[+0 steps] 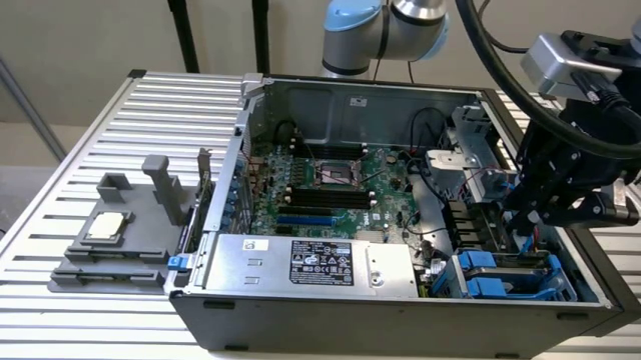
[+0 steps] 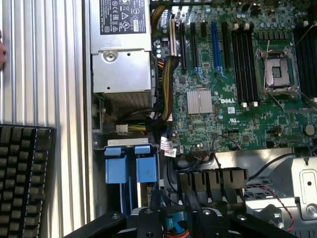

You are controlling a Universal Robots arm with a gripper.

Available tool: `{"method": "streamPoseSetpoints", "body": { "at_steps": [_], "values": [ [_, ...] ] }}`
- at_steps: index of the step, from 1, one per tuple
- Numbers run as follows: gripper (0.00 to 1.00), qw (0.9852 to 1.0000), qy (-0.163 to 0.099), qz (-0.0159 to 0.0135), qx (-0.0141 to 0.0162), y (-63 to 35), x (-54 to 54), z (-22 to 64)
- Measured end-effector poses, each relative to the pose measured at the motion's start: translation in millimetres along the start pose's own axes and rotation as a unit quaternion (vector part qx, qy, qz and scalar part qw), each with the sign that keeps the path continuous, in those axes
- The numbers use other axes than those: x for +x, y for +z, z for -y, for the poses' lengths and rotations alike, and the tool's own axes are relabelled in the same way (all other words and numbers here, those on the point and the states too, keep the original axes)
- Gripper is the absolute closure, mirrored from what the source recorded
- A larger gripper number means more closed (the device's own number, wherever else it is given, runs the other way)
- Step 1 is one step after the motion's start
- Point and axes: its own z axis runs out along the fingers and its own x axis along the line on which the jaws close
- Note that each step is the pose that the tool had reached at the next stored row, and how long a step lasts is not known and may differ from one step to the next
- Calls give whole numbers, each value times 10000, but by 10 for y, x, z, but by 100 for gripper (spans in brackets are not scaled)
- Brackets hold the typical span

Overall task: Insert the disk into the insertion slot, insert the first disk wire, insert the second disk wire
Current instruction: 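Insert the second disk wire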

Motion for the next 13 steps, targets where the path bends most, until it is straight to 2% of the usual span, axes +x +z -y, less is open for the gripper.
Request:
{"method": "streamPoseSetpoints", "body": {
  "at_steps": [4,7,8,13],
  "values": [
    [67,9998,16,-189,17,27,-56,12],
    [67,9995,27,-310,28,49,-94,40],
    [67,9994,29,-338,31,56,-106,47],
    [67,9991,37,-429,39,93,-138,64]
  ]
}}
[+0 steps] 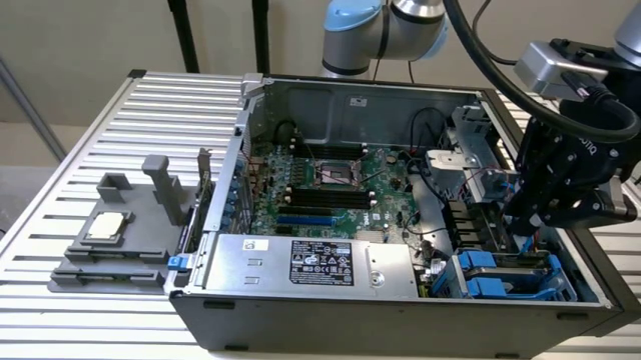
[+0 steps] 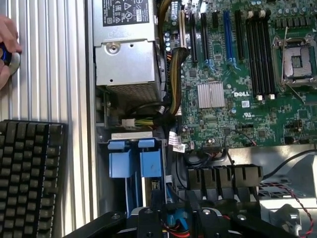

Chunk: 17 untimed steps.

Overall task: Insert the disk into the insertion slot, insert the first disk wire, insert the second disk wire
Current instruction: 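Insert the second disk wire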

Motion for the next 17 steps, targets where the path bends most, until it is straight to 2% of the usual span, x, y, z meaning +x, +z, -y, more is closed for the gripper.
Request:
{"method": "streamPoseSetpoints", "body": {
  "at_steps": [4,5,7,10,13,17],
  "values": [
    [67,10000,8,-86,8,15,-31,5],
    [69,9999,10,-107,10,18,-39,6],
    [82,9999,13,-150,14,24,-52,7],
    [83,9998,18,-199,18,39,-61,9],
    [83,9998,12,-206,19,46,-58,8],
    [83,9998,-29,-197,21,63,-8,-1]
  ]
}}
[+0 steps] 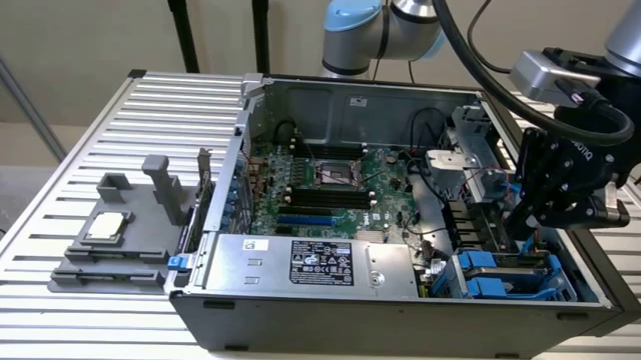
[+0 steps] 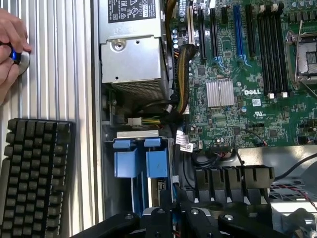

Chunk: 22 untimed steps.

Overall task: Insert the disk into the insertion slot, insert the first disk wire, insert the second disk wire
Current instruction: 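Insert the second disk wire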

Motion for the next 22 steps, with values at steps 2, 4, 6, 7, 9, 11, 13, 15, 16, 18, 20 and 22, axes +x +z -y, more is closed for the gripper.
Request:
{"method": "streamPoseSetpoints", "body": {
  "at_steps": [2,4,6,7,9,11,13,15,16,18,20,22],
  "values": [
    [83,10000,-17,5,1,20,42,-3],
    [83,10000,-39,20,4,51,83,-3],
    [83,10000,-67,41,5,87,109,0],
    [83,10000,-81,53,6,106,120,2],
    [83,9999,-109,78,6,141,131,5],
    [83,9998,-141,110,6,168,136,7],
    [83,9997,-178,146,6,190,137,9],
    [83,9996,-211,172,6,208,136,10],
    [83,9996,-227,182,7,215,135,11],
    [83,9995,-251,197,7,228,134,12],
    [83,9994,-268,214,7,237,134,17],
    [83,9993,-281,231,7,242,133,26]
  ]
}}
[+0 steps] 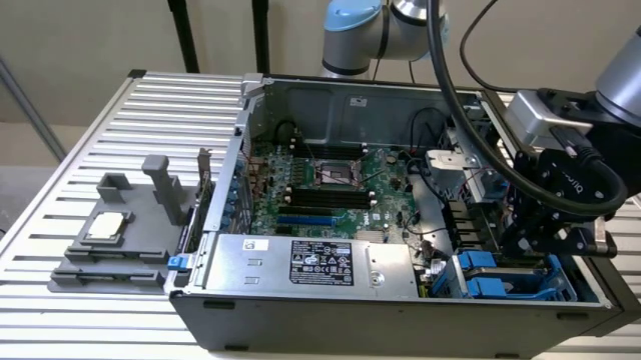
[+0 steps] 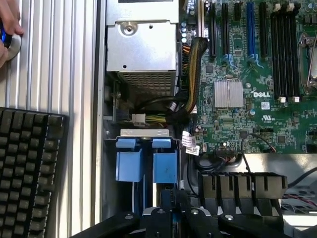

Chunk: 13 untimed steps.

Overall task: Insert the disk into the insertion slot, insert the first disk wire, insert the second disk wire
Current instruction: 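Insert the second disk wire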

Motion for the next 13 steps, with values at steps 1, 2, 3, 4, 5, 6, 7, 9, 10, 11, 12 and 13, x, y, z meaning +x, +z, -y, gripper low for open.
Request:
{"method": "streamPoseSetpoints", "body": {
  "at_steps": [1,2,3,4,5,6,7,9,10,11,12,13],
  "values": [
    [83,10000,-7,10,0,2,0,6],
    [83,10000,-13,19,0,4,0,10],
    [83,10000,-19,29,0,7,1,13],
    [83,10000,-24,43,0,11,3,15],
    [83,10000,-29,56,-1,15,6,19],
    [83,10000,-33,63,-1,17,11,22],
    [83,10000,-35,69,-1,20,17,24],
    [83,10000,-39,79,-1,22,29,30],
    [83,10000,-40,87,-1,24,33,31],
    [83,9999,-41,94,-1,27,36,32],
    [83,9999,-43,106,-2,33,38,33],
    [83,9999,-46,118,-2,37,40,33]
  ]
}}
